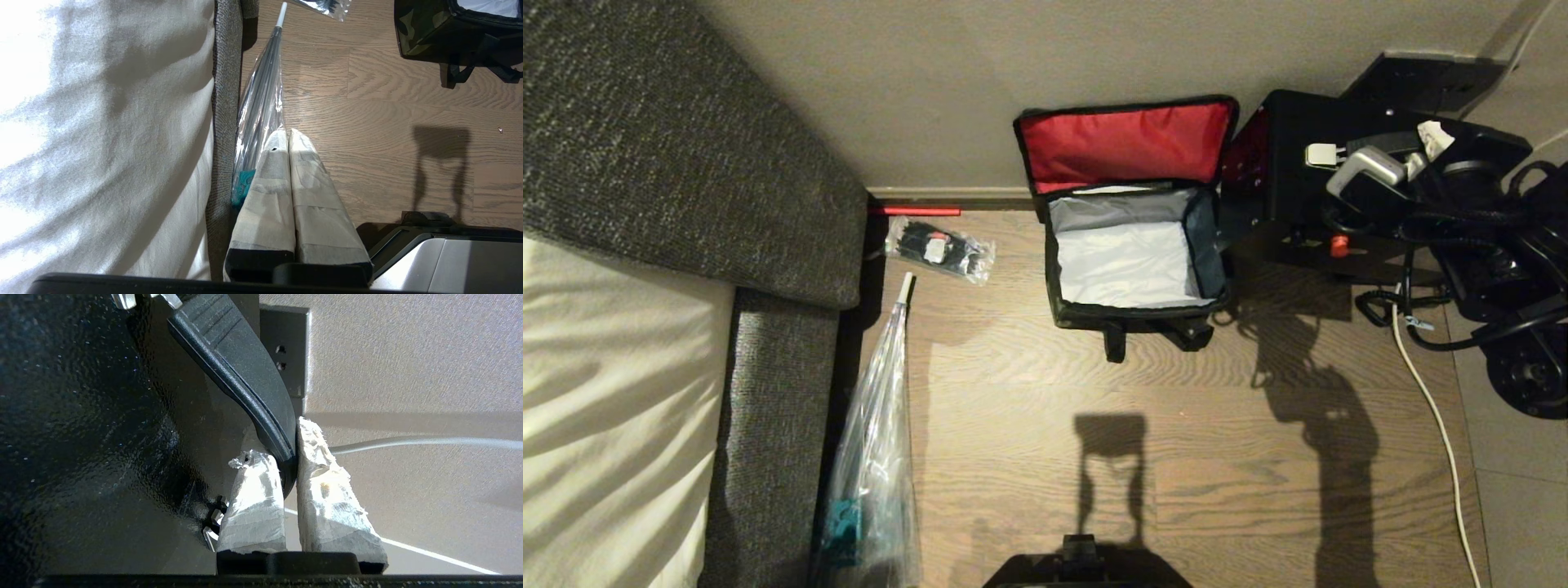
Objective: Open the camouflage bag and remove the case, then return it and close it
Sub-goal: Place the black box back
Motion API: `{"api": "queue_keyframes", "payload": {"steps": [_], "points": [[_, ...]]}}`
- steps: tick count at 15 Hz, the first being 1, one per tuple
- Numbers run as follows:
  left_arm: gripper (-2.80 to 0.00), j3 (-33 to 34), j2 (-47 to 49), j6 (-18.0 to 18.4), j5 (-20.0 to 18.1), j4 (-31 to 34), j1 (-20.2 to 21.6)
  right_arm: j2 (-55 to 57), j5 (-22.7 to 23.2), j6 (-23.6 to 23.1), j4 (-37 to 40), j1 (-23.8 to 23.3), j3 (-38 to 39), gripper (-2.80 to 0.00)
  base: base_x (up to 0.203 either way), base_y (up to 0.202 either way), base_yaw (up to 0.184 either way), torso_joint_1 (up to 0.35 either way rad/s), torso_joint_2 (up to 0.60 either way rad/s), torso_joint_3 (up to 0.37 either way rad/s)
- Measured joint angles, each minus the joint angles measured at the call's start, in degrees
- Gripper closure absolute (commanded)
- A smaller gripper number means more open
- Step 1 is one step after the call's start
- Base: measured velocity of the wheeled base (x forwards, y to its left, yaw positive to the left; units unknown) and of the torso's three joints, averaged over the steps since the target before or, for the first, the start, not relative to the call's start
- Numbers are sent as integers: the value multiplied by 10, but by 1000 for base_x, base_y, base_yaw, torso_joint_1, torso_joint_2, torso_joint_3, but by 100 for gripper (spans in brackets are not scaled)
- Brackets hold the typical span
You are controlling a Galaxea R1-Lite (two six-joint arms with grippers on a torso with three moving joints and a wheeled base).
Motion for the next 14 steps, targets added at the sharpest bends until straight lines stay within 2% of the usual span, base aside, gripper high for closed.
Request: {"api": "queue_keyframes", "payload": {"steps": [5, 14], "points": [[0, 0, 0, 0, 0, 0, 0, -9, -2, 2, 16, 19, 5, 0, 0, 0, 0, 0, 0, 0], [0, 0, 0, 1, 0, 0, 0, -13, -60, -4, 60, 125, -4, 0, 0, 0, 0, 0, 0, 0]]}}
